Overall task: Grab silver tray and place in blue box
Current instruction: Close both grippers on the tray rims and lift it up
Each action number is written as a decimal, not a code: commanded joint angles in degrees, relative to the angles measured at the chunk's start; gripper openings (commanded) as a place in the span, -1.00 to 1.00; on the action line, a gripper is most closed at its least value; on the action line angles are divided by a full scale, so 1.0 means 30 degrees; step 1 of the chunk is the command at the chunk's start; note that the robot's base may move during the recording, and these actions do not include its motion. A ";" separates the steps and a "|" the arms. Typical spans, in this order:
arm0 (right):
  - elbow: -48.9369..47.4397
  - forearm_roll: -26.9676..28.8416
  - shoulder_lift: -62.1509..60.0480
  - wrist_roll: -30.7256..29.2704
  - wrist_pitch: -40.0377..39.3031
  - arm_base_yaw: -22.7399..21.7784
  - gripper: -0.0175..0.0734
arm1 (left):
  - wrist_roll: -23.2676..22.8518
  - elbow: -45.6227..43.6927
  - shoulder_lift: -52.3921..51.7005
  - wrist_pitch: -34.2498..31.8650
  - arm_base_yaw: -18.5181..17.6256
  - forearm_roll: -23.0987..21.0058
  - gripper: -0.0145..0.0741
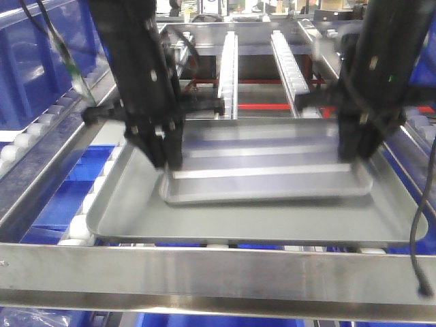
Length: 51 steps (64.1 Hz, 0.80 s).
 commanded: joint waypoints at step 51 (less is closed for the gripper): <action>0.2210 -0.2225 -1.0067 0.2669 0.2747 0.5278 -0.49 | -0.0311 0.4803 -1.1890 0.1703 -0.2891 0.2803 -0.89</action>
